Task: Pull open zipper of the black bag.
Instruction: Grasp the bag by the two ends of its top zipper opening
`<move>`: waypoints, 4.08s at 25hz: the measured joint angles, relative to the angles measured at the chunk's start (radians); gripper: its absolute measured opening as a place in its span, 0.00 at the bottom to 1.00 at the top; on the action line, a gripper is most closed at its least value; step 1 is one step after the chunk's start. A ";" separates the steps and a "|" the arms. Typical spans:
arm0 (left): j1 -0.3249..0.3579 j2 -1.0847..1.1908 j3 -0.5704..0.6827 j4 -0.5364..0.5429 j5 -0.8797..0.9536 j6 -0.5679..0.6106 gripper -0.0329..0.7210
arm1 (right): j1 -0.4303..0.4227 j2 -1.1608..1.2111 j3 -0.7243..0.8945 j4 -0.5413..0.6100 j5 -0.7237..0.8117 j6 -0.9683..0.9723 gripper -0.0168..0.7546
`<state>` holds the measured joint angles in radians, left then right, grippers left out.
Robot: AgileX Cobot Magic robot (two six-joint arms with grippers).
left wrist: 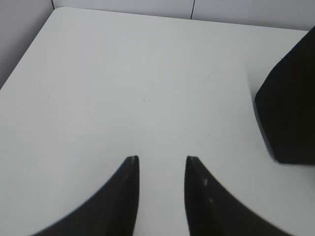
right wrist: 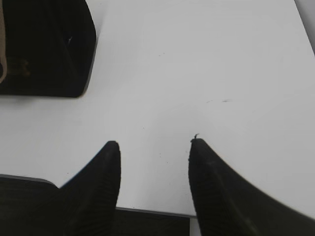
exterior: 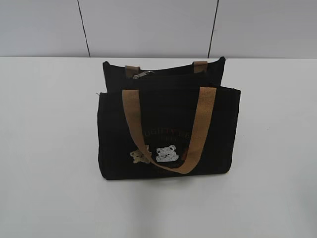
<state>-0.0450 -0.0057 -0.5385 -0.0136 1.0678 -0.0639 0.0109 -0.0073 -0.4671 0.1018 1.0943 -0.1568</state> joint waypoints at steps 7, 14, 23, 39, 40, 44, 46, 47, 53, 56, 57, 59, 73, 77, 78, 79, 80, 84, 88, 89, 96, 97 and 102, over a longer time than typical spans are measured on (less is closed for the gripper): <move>0.000 0.000 0.000 0.000 0.000 0.000 0.36 | 0.000 0.000 0.000 0.000 0.000 0.000 0.47; 0.000 0.000 0.000 0.000 0.000 0.000 0.36 | 0.000 0.000 0.000 0.000 0.000 0.000 0.47; 0.000 0.000 0.000 0.000 0.000 0.000 0.36 | 0.000 0.000 0.000 0.000 0.000 0.000 0.47; 0.000 0.000 0.000 0.000 0.000 0.000 0.36 | 0.000 0.000 0.000 0.000 0.000 0.000 0.47; 0.000 0.000 0.000 -0.002 0.000 0.000 0.37 | 0.000 0.000 -0.001 0.000 -0.001 0.000 0.47; 0.000 0.000 0.000 -0.031 0.000 0.000 0.52 | 0.000 0.000 -0.003 0.000 -0.008 0.000 0.47; 0.000 0.000 0.000 -0.042 -0.001 0.000 0.65 | 0.000 0.000 -0.006 0.001 -0.009 0.000 0.47; 0.000 0.000 0.000 -0.043 -0.005 0.000 0.71 | 0.000 0.002 -0.012 0.003 -0.012 0.000 0.47; 0.000 0.035 -0.028 -0.045 -0.041 0.041 0.76 | 0.000 0.163 -0.109 0.020 -0.053 -0.040 0.47; 0.000 0.112 -0.030 -0.057 -0.081 0.106 0.73 | 0.000 0.276 -0.161 0.060 -0.064 -0.086 0.47; 0.000 0.137 -0.031 -0.066 -0.102 0.136 0.72 | 0.000 0.310 -0.175 0.075 -0.066 -0.099 0.47; 0.000 0.209 -0.035 -0.099 -0.143 0.199 0.71 | 0.000 0.389 -0.205 0.114 -0.071 -0.133 0.47; 0.000 0.797 -0.036 -0.744 -0.422 1.149 0.62 | 0.000 0.859 -0.437 0.365 -0.077 -0.513 0.44; 0.000 0.990 -0.077 -0.966 -0.382 1.435 0.62 | 0.000 0.957 -0.530 0.403 -0.078 -0.660 0.44; 0.000 1.028 -0.103 -1.003 -0.361 1.488 0.62 | 0.000 0.981 -0.555 0.411 -0.078 -0.700 0.44; 0.000 1.075 -0.129 -1.024 -0.339 1.526 0.62 | 0.000 1.006 -0.580 0.421 -0.078 -0.732 0.44; 0.000 1.121 -0.164 -1.040 -0.322 1.563 0.62 | 0.000 1.029 -0.605 0.432 -0.078 -0.773 0.44; 0.000 1.291 -0.310 -1.058 -0.247 1.645 0.62 | 0.000 1.137 -0.690 0.539 -0.077 -0.925 0.44; 0.000 1.429 -0.427 -1.071 -0.229 1.718 0.62 | 0.000 1.247 -0.778 0.680 -0.074 -1.062 0.44; 0.000 1.454 -0.449 -1.079 -0.230 1.750 0.62 | 0.000 1.275 -0.799 0.711 -0.069 -1.093 0.44; 0.000 1.621 -0.530 -1.206 -0.210 2.075 0.59 | 0.113 1.464 -0.950 0.746 -0.047 -1.153 0.44; 0.000 1.643 -0.542 -1.218 -0.193 2.090 0.59 | 0.132 1.487 -0.974 0.747 -0.046 -1.154 0.44; -0.008 1.748 -0.628 -1.235 -0.107 2.117 0.58 | 0.222 1.620 -1.119 0.754 -0.026 -1.162 0.44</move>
<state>-0.0525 1.7426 -1.1669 -1.2488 0.9604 2.0534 0.2330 1.6127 -1.5863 0.8553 1.0683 -1.3187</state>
